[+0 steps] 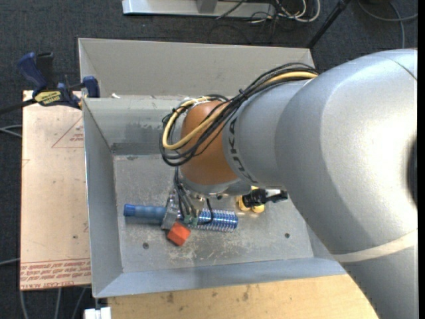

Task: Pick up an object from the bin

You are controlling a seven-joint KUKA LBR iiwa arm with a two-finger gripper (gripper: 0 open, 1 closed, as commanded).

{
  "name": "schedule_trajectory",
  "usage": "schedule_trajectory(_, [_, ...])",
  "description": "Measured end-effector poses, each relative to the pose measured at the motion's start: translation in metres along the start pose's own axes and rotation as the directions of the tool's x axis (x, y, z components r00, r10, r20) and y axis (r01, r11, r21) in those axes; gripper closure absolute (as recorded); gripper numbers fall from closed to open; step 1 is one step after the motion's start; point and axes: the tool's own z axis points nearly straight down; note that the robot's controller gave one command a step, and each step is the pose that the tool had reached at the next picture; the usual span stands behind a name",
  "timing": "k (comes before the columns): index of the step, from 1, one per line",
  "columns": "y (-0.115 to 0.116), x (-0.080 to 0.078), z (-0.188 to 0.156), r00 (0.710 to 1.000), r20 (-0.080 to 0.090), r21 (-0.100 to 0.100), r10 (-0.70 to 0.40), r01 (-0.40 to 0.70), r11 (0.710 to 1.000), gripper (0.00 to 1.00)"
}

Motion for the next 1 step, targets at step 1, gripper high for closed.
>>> schedule_trajectory(1, [-0.0170,0.0290,-0.1700,0.999,0.006,-0.003,-0.051,0.051,0.999,1.00])
